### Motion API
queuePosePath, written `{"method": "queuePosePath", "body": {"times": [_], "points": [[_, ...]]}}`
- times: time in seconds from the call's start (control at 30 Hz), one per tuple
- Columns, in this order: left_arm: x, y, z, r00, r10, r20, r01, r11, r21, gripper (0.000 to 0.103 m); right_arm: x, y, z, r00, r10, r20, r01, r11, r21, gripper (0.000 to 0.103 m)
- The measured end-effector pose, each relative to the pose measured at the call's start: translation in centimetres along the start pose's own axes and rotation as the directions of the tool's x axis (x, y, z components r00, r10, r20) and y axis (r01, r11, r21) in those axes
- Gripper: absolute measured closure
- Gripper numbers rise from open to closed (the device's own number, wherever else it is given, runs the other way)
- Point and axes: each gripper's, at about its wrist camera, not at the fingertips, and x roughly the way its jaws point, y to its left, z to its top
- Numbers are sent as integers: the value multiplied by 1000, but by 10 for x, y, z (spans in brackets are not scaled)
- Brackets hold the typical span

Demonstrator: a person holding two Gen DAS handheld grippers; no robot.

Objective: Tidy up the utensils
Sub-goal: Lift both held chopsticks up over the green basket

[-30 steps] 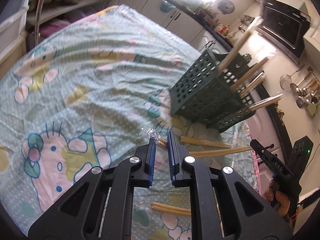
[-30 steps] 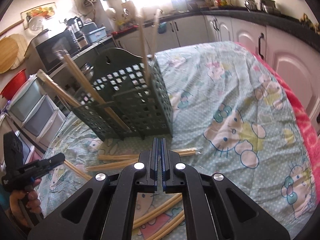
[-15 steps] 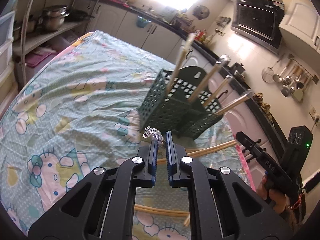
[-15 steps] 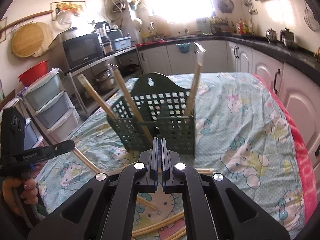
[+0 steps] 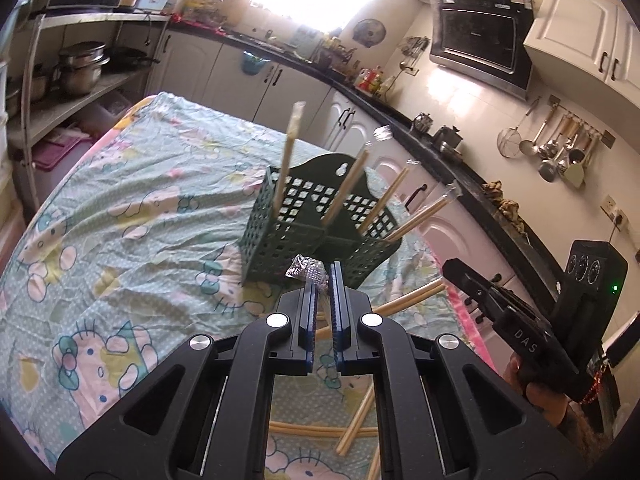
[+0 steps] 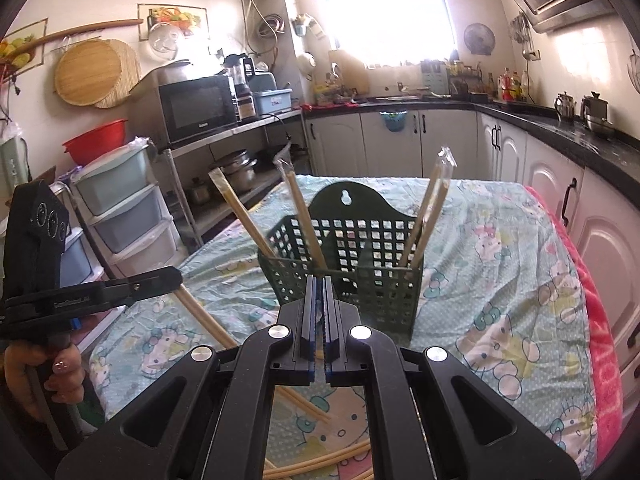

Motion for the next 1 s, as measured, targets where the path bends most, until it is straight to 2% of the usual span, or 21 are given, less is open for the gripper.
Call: {"method": "queuePosePath", "body": {"times": [0.6, 1.0], "points": [[-11, -33, 18, 997, -65, 44, 61, 995, 73, 100, -23, 10, 16, 997, 34, 63, -32, 999, -28, 100], [-21, -57, 44, 989, -119, 83, 108, 987, 122, 100, -45, 6, 44, 989, 22, 146, -19, 1000, -24, 100]]}}
